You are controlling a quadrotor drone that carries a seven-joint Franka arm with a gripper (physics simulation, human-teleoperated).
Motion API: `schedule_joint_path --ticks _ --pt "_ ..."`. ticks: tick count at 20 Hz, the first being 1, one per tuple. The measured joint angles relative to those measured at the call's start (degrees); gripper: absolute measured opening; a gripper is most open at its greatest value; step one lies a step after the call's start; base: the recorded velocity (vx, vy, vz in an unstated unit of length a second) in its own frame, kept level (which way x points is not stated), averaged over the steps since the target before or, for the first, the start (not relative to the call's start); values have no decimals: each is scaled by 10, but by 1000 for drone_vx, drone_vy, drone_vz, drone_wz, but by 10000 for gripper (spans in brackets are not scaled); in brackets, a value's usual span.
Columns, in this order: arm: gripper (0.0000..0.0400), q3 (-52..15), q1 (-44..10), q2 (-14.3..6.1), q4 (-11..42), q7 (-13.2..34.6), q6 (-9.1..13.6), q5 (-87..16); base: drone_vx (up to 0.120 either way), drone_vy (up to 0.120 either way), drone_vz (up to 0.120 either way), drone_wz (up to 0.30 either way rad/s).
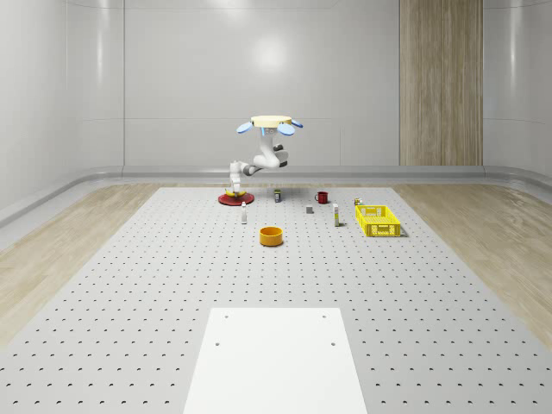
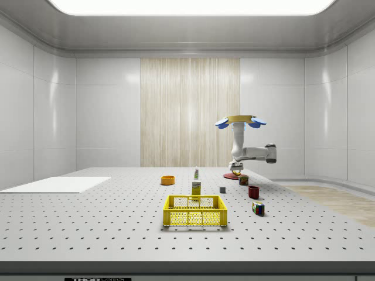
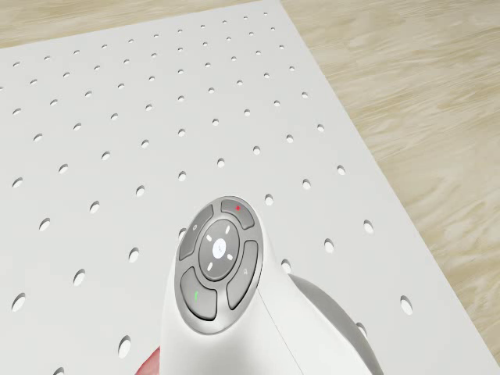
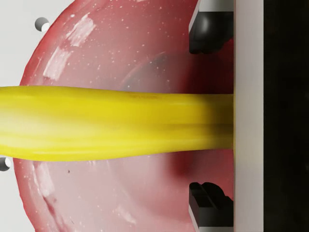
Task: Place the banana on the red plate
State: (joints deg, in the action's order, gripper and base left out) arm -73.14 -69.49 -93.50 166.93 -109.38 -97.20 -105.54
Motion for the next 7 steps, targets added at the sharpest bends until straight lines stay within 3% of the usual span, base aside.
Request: schedule_joint_path --ticks 7 --pt "399 -13 4 1 3 -2 5 12 0 0 0 0"
